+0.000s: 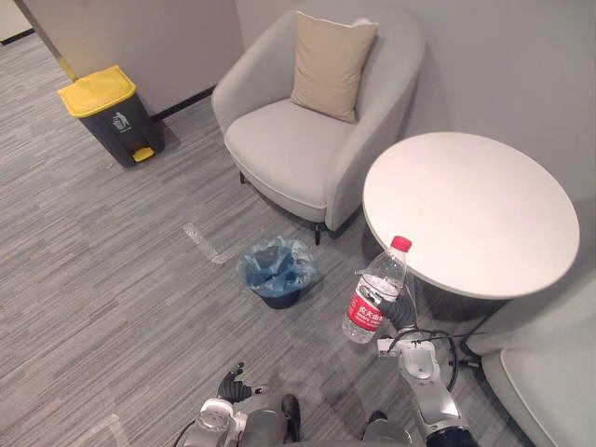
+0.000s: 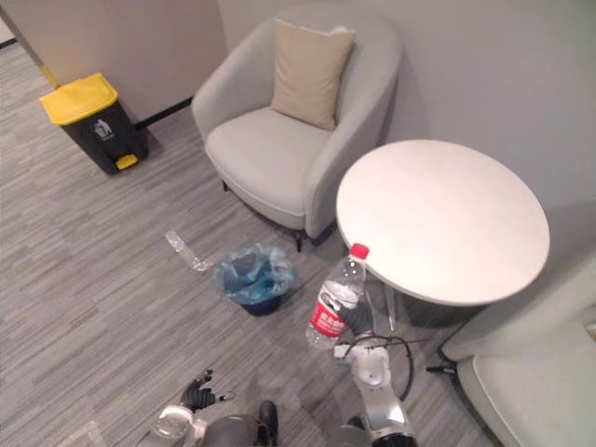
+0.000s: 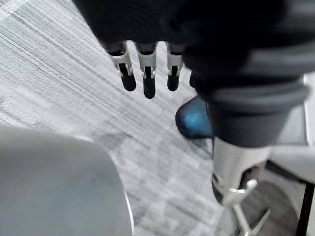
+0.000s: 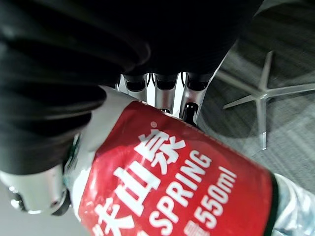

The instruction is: Gather rubbish on tea table into small bin, then transfer packed bag to large trash can.

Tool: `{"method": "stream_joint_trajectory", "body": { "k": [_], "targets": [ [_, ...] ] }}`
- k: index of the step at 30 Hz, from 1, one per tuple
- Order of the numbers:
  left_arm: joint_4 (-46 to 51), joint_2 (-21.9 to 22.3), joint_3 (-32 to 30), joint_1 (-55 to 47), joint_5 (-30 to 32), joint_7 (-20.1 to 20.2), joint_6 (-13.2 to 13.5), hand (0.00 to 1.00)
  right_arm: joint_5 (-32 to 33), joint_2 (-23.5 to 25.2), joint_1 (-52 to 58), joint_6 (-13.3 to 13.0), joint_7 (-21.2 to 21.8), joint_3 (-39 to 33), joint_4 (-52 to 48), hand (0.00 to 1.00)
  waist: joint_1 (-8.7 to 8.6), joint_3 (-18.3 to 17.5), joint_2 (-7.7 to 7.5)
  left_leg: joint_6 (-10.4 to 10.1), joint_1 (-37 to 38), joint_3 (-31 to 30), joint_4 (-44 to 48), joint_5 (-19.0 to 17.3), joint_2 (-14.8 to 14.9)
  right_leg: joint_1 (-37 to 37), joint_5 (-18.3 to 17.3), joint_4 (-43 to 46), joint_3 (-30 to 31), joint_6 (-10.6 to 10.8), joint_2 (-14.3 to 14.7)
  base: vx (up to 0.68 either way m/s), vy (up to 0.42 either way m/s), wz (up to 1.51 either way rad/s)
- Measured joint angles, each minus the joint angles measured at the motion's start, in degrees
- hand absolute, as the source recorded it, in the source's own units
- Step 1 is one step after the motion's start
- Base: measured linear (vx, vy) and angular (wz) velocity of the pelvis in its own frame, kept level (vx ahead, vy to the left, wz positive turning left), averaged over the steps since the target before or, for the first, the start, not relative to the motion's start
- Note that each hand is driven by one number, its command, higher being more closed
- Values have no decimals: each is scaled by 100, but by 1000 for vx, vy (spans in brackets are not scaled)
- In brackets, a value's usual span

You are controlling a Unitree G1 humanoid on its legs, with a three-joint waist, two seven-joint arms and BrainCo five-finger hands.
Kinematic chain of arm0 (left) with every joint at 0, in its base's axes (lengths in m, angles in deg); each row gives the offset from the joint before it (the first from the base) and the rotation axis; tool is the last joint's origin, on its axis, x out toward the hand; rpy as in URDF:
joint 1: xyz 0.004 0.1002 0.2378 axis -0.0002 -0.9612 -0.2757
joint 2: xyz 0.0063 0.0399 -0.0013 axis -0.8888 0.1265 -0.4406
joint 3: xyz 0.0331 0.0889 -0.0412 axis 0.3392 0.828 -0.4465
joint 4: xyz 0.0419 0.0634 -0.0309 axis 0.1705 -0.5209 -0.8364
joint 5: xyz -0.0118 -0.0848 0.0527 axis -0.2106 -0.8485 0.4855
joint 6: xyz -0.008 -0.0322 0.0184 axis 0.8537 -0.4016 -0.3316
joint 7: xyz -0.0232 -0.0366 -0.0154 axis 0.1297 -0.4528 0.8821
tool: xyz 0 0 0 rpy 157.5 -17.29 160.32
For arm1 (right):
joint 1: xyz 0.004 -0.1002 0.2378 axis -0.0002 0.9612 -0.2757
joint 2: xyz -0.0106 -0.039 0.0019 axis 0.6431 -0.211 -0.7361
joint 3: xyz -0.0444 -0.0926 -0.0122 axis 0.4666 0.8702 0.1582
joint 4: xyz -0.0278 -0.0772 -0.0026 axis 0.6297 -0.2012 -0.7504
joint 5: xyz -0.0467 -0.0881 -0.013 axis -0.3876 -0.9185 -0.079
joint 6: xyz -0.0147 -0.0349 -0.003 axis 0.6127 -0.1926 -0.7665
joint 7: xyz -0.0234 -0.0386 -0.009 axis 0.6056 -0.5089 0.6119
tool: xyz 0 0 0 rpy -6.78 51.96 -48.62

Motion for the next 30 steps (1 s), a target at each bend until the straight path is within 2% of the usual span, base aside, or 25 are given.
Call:
{"method": "stream_joint_trajectory", "body": {
  "k": [1,2,4,5,6,7,9,10,11,13,14,16,17,18,19,20,21,23,26,30],
  "targets": [
    [-34,-3,-10,-4,-36,-20,-12,0,-31,4,-14,-8,8,65,1,100,-62,-13,-49,42,127,-216,-32,-28,18,-108,-370,84,157,-64,304,407,-69,95],
    [-45,-5,-25,-4,-60,-24,-16,0,-66,-6,-25,-12,9,108,5,100,-72,-19,-84,49,212,-315,-75,-33,28,-184,-476,40,189,-140,493,326,-91,89],
    [-126,16,-148,8,-68,-32,-17,0,-110,-34,-91,-52,51,150,124,100,-79,15,-58,47,469,-614,-250,-31,77,-452,-587,-359,211,-298,1032,282,-99,74],
    [-139,40,-177,10,-67,-29,-23,0,-115,-73,-95,-50,53,140,144,100,-79,24,-54,37,586,-717,-303,-35,103,-551,-507,-740,190,-397,1237,327,-116,82],
    [-146,53,-183,0,-64,-14,-20,0,-113,-113,-61,-51,54,124,122,100,-80,24,-52,-94,677,-764,-295,-103,81,-536,-125,-1419,149,-521,1355,410,-133,93],
    [-201,135,-229,20,-57,-14,-20,0,-110,-229,-14,-55,58,111,111,100,-98,14,19,-303,790,-870,-259,-268,97,-470,400,-1726,-17,-745,1359,361,-92,76],
    [-200,231,-235,-8,-51,-5,0,0,-108,-383,0,-40,83,109,82,100,-59,-52,240,-400,698,-840,-103,-293,285,-317,442,-1888,-201,-839,1450,369,-64,43],
    [-210,254,-234,-15,-51,-3,-7,0,-103,-390,1,-40,99,100,69,100,-80,-61,280,-481,718,-828,-79,-249,332,-201,430,-1976,-262,-859,1474,350,-67,37],
    [-212,273,-234,-16,-27,5,-12,0,-99,-395,26,-40,101,63,69,100,-96,-56,276,-663,687,-812,166,-156,334,11,429,-2132,-290,-861,1476,320,-65,38],
    [-191,296,-225,-21,-2,21,5,0,-89,-384,90,-44,98,-53,67,100,-101,-4,190,-947,337,-496,1215,-81,318,524,428,-2494,-300,-861,1389,291,-8,38],
    [-117,289,-217,-20,28,38,18,0,-85,-398,95,-48,79,-82,58,100,-99,8,172,-880,81,-96,1822,-162,523,840,427,-2736,-282,-858,1379,220,40,24],
    [-68,275,-229,-16,44,51,20,0,-67,-370,73,-58,76,-82,43,100,-69,26,153,-811,-289,356,2205,-294,899,1066,429,-2902,-265,-849,1339,160,107,1],
    [-11,274,-229,-11,46,55,22,0,-25,-338,55,-59,80,-83,43,100,-58,38,132,-757,-546,543,2069,-387,1105,1101,441,-2889,-240,-817,1246,112,158,-11],
    [17,274,-224,-9,48,58,27,0,11,-327,51,-58,79,-84,43,100,-52,45,123,-764,-628,594,1819,-381,1192,1109,446,-2870,-221,-766,1192,91,217,-12],
    [38,279,-210,-6,48,66,23,0,26,-331,51,-59,79,-87,40,100,-55,59,169,-751,-689,563,1253,-257,1327,1157,419,-2848,-200,-621,1143,78,207,-12],
    [35,313,-200,-21,58,64,21,0,26,-410,76,-56,79,-111,-3,100,-60,12,327,-829,-652,531,671,580,1452,1206,360,-2862,-162,-427,1201,135,290,-17],
    [21,330,-217,27,48,64,18,0,25,-356,43,-37,79,-109,6,100,-45,101,241,-983,-540,399,586,454,1283,1281,220,-2959,-9,-178,1076,93,290,-10],
    [17,205,-174,63,53,76,18,0,22,-278,50,-48,103,-50,-3,100,-55,102,61,-862,-517,419,364,537,988,1279,285,-3159,80,-70,854,66,269,8],
    [19,123,-168,85,51,82,21,0,5,-257,20,-45,125,-4,0,100,-35,125,66,-807,-521,445,298,565,803,1280,371,-3259,157,2,698,18,132,8],
    [-1,71,-164,93,64,76,20,0,-220,-299,-135,-46,132,218,200,100,-38,174,141,-772,-526,516,200,585,830,1088,365,-3176,289,34,737,-29,5,-16]
  ]
}}
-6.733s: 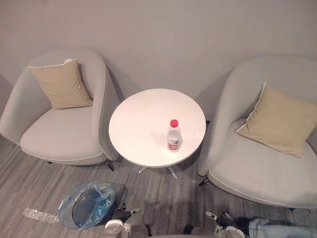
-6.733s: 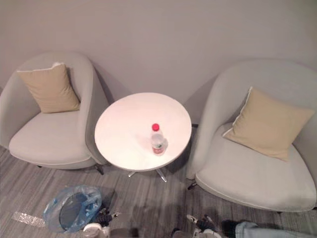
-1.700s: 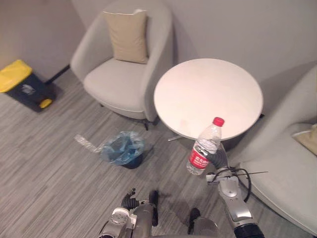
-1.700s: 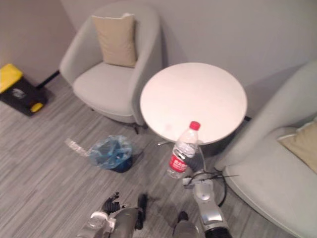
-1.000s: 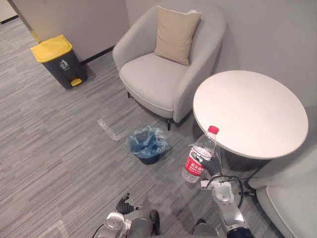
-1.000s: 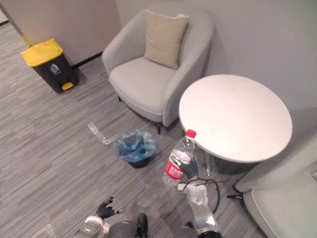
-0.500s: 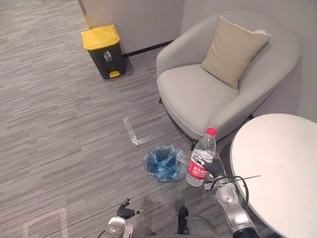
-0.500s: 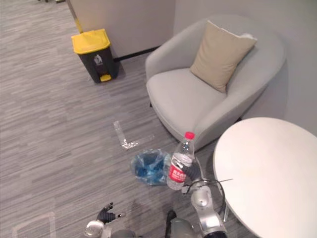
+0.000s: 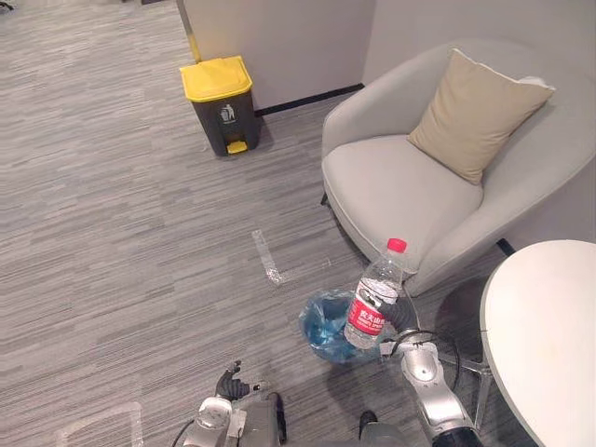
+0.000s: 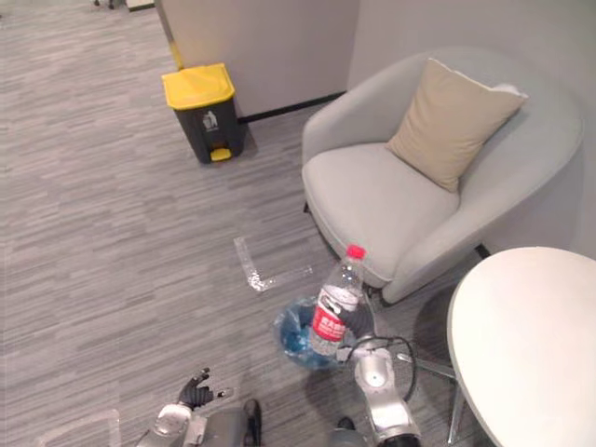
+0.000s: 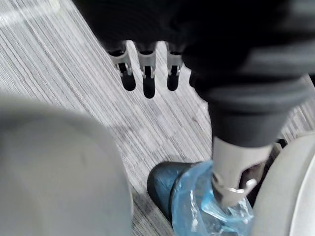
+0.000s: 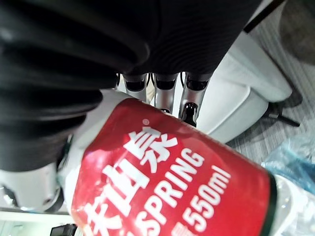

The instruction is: Gather rubbish on tea table into small bin, then transfer packed bag to large trash can.

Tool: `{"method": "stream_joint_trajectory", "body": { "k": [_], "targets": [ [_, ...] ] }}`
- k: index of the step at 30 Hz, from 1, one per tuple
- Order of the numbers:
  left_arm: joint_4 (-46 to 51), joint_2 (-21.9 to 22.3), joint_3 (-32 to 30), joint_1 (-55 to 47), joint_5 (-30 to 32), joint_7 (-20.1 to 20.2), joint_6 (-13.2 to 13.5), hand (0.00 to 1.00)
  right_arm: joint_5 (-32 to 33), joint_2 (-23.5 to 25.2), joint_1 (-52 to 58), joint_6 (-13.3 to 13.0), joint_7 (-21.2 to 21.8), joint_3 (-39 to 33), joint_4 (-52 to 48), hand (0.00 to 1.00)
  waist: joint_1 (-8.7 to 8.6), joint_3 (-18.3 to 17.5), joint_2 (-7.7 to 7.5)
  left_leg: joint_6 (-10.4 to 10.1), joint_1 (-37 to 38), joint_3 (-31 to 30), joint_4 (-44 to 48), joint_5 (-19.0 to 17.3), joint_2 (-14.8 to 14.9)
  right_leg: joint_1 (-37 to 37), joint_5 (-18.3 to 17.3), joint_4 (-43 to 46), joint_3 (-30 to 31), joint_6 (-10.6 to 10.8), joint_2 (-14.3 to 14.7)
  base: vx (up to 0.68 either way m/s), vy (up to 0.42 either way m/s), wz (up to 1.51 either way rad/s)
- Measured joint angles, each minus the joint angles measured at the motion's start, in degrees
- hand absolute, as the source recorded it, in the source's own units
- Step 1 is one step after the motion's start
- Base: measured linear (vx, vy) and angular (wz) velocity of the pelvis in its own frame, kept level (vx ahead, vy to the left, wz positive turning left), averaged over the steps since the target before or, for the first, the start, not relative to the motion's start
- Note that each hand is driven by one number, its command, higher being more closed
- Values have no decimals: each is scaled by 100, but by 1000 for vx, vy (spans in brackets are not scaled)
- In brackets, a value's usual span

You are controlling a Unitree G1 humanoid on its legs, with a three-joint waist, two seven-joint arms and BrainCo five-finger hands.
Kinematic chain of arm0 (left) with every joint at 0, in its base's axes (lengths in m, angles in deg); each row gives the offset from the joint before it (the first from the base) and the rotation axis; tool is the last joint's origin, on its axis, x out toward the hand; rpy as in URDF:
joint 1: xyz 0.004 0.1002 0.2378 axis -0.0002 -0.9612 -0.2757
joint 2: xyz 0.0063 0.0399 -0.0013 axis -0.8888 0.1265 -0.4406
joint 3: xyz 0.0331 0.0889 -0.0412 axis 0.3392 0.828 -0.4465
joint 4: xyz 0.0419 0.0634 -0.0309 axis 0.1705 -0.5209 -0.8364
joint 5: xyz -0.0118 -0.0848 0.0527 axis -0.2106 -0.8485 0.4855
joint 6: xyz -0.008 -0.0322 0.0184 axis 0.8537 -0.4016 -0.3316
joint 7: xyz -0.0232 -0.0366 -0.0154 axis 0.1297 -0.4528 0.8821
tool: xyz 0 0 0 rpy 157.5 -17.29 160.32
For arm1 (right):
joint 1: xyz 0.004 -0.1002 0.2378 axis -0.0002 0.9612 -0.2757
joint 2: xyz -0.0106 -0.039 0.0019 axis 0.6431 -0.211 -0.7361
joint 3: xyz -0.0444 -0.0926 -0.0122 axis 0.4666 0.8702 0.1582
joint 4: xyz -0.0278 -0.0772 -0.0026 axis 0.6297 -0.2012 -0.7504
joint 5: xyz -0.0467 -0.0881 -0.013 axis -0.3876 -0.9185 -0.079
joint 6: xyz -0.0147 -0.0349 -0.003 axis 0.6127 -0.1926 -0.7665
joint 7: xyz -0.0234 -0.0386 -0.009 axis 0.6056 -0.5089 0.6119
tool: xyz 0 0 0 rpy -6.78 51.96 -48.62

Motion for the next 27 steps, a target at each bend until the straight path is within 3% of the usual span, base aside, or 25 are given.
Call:
{"method": "stream_joint_trajectory", "body": {
  "k": [3,6,9,12,18,27],
  "targets": [
    [-27,0,71,182,27,-20,0,0,-80,-159,-423,4,-27,195,429,100,-44,246,138,31,-217,91,29,48,66,-436,-16,331,169,-1,47,-82,-25,-30],
    [5,-15,115,554,-33,-133,-18,0,-202,-342,-1174,44,-123,289,900,100,-59,626,217,81,-973,208,271,150,129,-1474,-25,1025,334,-14,70,-138,-5,-24],
    [218,-67,96,939,-286,-240,-1,0,-214,-597,-1955,154,-243,355,1318,100,-34,1092,217,129,-1627,214,496,242,133,-2266,-28,1509,407,-17,50,-190,13,-1],
    [348,-84,-71,1238,-521,-335,4,0,-222,-766,-2500,240,-367,363,1387,100,9,1327,211,166,-2191,204,702,322,144,-2895,-38,1874,428,-30,20,-158,-4,4],
    [789,-51,-492,1959,-900,-565,27,0,-217,-1046,-3619,336,-630,359,1291,100,105,1441,173,204,-3531,135,945,485,206,-4287,-48,2365,344,-85,-32,-139,-29,11],
    [1453,151,-1037,2481,-1269,-724,134,0,-187,-1227,-5047,385,-1033,346,1273,100,290,1591,68,167,-5049,-257,1423,674,220,-5666,-176,3124,60,-219,-96,-34,-5,19]
  ]
}}
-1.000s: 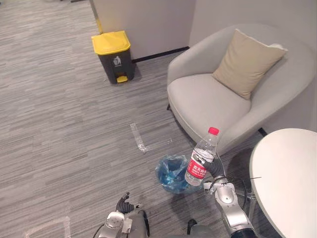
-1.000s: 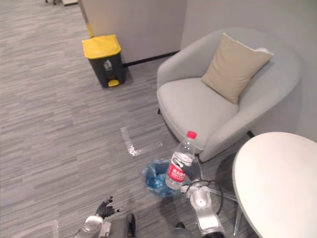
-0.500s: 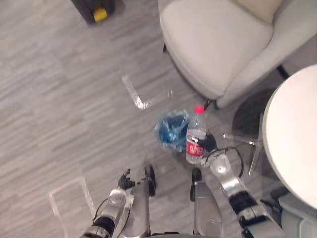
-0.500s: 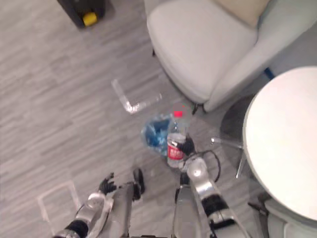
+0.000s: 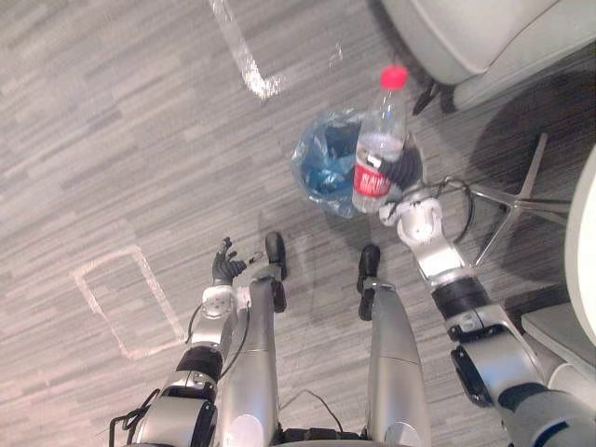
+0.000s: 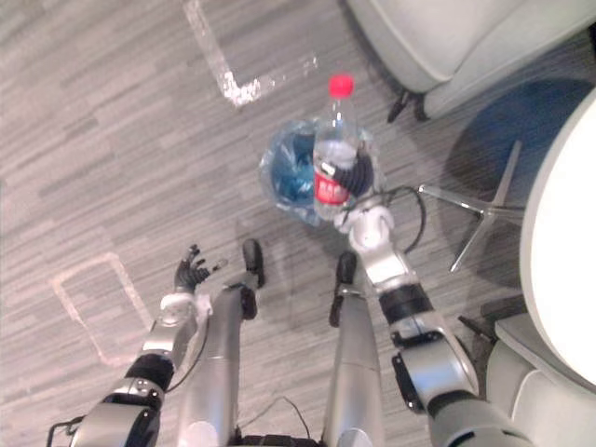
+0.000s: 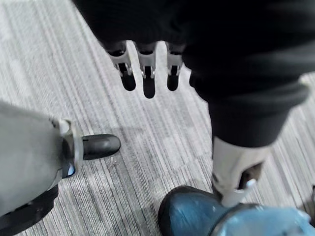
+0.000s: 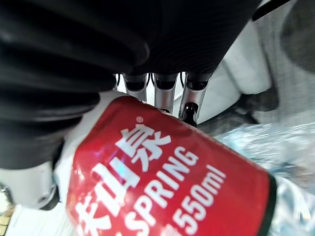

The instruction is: Gather rubbish on tea table into small bin, then transfer packed bag to large trash can.

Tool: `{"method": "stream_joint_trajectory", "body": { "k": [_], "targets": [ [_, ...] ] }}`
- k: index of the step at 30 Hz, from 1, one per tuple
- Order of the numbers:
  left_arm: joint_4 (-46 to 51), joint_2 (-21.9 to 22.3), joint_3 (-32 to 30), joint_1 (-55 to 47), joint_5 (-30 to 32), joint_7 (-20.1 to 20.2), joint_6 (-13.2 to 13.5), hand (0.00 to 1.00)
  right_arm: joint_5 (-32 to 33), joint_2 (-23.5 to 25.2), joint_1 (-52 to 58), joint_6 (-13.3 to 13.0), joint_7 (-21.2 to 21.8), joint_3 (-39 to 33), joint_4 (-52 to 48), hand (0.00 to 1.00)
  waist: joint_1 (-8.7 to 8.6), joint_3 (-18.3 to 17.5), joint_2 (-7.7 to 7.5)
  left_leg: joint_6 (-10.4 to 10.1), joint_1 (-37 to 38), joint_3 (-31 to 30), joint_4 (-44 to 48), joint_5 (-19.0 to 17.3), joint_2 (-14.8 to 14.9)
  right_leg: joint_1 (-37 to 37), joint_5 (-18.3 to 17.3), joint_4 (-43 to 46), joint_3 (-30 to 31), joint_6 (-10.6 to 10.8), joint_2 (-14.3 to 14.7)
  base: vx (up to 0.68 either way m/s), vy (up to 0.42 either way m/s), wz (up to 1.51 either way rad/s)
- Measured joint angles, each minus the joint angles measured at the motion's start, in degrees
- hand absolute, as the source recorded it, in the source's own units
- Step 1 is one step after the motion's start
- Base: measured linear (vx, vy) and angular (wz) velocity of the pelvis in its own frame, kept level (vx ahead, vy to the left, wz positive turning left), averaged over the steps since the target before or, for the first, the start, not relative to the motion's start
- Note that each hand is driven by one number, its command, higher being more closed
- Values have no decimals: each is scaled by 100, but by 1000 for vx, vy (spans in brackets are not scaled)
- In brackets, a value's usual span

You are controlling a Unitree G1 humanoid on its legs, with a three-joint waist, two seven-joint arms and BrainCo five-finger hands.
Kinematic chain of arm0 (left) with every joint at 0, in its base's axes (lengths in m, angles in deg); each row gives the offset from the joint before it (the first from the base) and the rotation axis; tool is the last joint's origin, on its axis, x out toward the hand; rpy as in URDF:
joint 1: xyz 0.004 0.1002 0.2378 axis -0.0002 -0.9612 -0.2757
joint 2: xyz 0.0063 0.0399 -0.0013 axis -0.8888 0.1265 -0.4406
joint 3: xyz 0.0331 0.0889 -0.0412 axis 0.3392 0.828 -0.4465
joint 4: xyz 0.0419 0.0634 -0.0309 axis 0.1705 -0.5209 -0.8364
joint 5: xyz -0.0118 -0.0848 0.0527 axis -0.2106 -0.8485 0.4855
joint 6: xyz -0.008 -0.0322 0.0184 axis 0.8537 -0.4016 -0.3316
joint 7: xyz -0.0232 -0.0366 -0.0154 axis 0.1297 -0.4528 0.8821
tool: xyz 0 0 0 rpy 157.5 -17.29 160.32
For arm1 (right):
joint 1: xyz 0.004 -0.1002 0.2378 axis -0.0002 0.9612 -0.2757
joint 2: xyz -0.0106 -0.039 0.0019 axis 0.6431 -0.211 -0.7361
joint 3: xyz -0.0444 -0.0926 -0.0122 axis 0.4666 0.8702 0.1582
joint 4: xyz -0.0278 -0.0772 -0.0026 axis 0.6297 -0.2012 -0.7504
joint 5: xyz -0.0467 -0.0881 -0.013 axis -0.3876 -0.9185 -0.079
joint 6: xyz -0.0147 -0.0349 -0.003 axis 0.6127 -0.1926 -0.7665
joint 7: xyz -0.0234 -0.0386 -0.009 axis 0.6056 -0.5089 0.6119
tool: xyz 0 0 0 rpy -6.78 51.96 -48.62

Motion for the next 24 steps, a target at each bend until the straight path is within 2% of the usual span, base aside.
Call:
{"method": "stream_joint_trajectory", "body": {
  "k": [5,9,10,16,24],
  "targets": [
    [62,66,-137,-11,-135,-23,5,0,222,9,-467,10,-56,1,343,100,102,73,-42,-23,-255,-126,56,44,-78,-266,-194,328,-136,-74,-118,19,-27,22],
    [99,83,-134,-10,-208,-25,43,0,225,14,-674,11,-138,-19,542,100,115,72,-42,-53,-442,-164,50,85,-89,-416,-234,383,-220,-94,-143,31,-16,14],
    [98,105,-131,-9,-208,-25,46,0,225,13,-731,22,-148,-23,681,0,127,72,-42,-55,-472,-162,45,99,-96,-452,-237,406,-223,-97,-151,33,-8,6],
    [96,138,-90,-8,-207,-32,111,0,209,63,-742,127,-210,-103,921,0,147,71,-42,-64,-463,-162,-4,143,-100,-459,-267,432,-245,-111,-160,6,-7,2],
    [90,144,-1,-7,-205,-101,111,0,166,253,-665,126,-236,-220,949,0,130,66,-41,-60,-441,-165,-17,166,-94,-478,-294,517,-258,-140,-167,0,0,0]
  ]
}}
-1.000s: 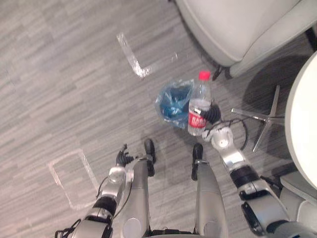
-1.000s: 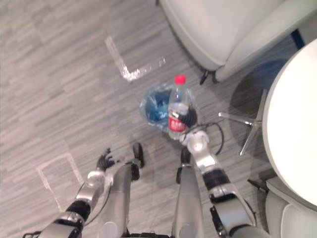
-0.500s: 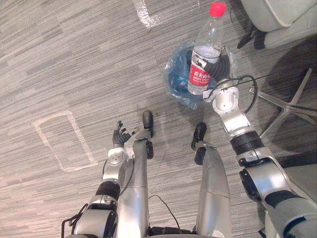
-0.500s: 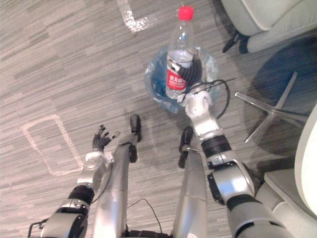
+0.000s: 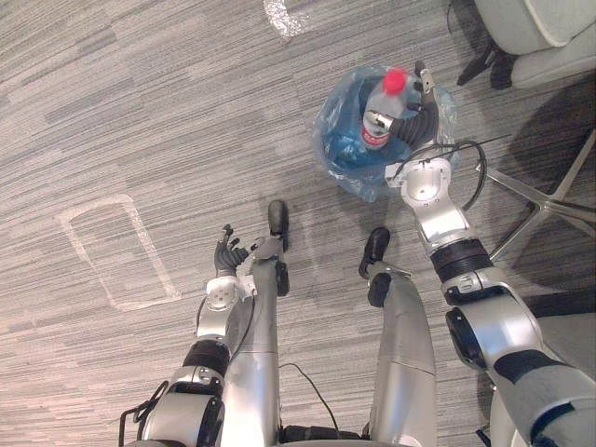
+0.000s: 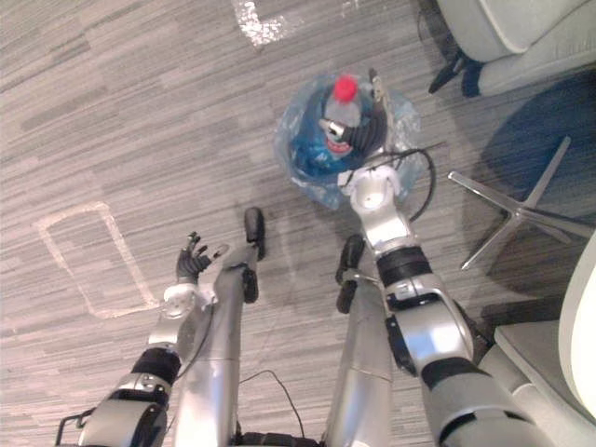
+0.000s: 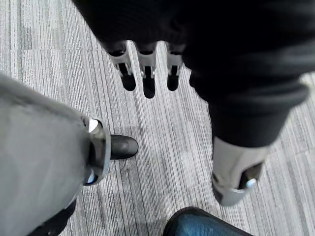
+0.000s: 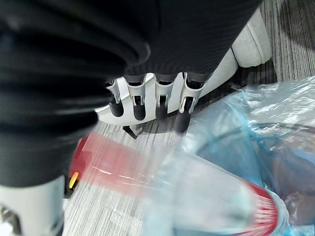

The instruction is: Gather rubbish on tea table into small bin, then transfer packed bag to large trash can.

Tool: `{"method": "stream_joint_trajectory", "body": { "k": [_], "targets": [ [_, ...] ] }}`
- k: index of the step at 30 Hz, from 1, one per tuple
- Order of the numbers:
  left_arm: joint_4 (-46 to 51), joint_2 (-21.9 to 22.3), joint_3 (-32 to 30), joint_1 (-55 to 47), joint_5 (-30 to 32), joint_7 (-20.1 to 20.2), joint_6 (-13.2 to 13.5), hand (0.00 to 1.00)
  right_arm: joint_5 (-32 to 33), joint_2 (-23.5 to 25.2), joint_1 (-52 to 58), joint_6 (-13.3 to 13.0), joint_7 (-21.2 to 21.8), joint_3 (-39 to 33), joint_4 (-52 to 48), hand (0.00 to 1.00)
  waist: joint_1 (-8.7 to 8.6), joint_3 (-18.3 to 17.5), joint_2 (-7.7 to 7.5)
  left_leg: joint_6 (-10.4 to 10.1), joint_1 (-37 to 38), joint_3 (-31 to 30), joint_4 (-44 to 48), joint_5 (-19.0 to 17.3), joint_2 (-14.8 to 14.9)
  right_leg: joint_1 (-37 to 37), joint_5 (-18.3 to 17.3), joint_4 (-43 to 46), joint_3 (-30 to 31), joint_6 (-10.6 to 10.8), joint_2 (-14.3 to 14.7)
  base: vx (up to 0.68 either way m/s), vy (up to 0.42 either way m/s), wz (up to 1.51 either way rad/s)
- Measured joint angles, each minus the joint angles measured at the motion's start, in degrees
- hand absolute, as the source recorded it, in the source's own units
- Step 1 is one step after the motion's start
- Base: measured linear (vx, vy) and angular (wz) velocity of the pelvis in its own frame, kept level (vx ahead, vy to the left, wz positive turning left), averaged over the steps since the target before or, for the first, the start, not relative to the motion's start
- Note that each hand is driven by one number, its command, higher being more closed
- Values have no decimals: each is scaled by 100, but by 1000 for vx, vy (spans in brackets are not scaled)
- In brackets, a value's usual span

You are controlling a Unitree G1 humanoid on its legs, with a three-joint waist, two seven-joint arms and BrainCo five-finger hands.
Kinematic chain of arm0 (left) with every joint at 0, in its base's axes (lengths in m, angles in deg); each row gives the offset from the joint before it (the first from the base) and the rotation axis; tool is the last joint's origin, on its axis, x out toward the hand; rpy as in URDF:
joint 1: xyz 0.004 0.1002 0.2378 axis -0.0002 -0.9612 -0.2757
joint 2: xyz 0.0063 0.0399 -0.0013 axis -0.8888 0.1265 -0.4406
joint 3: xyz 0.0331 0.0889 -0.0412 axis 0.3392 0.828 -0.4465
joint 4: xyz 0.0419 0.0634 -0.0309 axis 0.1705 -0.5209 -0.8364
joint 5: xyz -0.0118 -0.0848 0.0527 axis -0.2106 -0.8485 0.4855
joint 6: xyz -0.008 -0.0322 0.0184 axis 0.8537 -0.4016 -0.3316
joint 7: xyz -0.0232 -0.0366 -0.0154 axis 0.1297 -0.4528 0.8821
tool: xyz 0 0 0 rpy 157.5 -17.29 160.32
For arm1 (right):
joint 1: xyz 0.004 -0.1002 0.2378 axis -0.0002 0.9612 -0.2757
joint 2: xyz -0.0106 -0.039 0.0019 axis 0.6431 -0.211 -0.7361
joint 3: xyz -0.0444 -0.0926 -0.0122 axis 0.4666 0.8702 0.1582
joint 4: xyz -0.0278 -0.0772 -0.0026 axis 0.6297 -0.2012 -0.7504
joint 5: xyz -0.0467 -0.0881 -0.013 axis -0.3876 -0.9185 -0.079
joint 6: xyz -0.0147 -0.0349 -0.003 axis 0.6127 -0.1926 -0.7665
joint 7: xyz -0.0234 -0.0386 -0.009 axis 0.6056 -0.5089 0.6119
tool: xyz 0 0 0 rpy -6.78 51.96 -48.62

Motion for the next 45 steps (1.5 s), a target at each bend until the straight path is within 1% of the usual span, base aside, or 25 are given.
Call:
{"method": "stream_joint_trajectory", "body": {
  "k": [6,13,16,19,23,26,29,32,34,35,40,45],
  "targets": [
    [1,42,102,0,2,-1,0,0,-610,14,240,0,-12,84,-88,0,-8,-5,-6,6,6,26,9,7,13,6,3,-3,10,1,4,0,0,0],
    [-17,33,102,3,20,-1,14,0,-1483,-42,355,2,35,533,-51,0,-25,-13,-15,1,11,34,8,9,56,13,12,-29,1,-12,36,-5,-6,-2],
    [-120,28,93,35,51,-2,29,0,-1782,-39,340,6,113,750,184,0,-37,-13,-15,8,-22,21,0,4,71,7,14,-54,-33,-15,42,0,0,1],
    [-253,5,85,141,51,-9,36,0,-1909,-10,298,97,164,911,698,0,-30,-14,-18,0,-109,7,-12,10,75,-48,14,-77,-80,-15,35,1,1,6],
    [-370,-34,70,327,48,-24,57,0,-1990,0,117,293,148,866,1226,0,-25,-15,-21,-12,-248,-7,-127,132,17,-195,14,-83,-117,-14,-12,7,6,12],
    [-405,-32,70,373,24,-45,114,0,-1997,51,-5,397,83,630,1480,0,-13,-15,-21,-25,-265,-45,-202,168,-4,-211,12,-97,-162,-18,-28,1,-1,9],
    [-403,-32,70,456,-13,-126,148,0,-2004,69,-234,528,5,369,1761,0,-4,-22,-29,-20,-429,-60,-238,196,-22,-393,11,-70,-174,-19,-49,-14,2,7],
    [-399,-26,74,580,-107,-169,158,0,-2003,68,-416,746,6,-4,2080,0,3,-21,-29,-31,-637,-116,-364,325,-113,-646,-8,25,-221,-40,-135,-18,7,22],
    [-378,-19,81,599,-193,-226,178,0,-2002,55,-485,802,13,-14,2239,0,5,-21,-29,-50,-750,-182,-324,356,-145,-742,-38,84,-281,-42,-164,-9,4,19],
    [-365,-13,91,608,-238,-233,197,0,-2002,46,-492,818,14,-14,2280,100,5,-21,-28,-56,-779,-209,-318,374,-171,-772,-64,133,-291,-39,-187,-12,-2,29],
    [-177,-4,141,623,-250,-236,262,0,-1995,37,-710,855,190,8,2604,100,30,-22,-28,-69,-1017,-320,-265,400,-272,-1046,-209,457,-326,-64,-296,-23,-9,20],
    [-105,-3,140,629,-252,-226,262,0,-1923,10,-732,747,257,73,2624,100,57,-22,-28,-67,-1119,-343,-183,401,-278,-1156,-255,595,-320,-69,-308,-16,-3,2]
  ]
}}
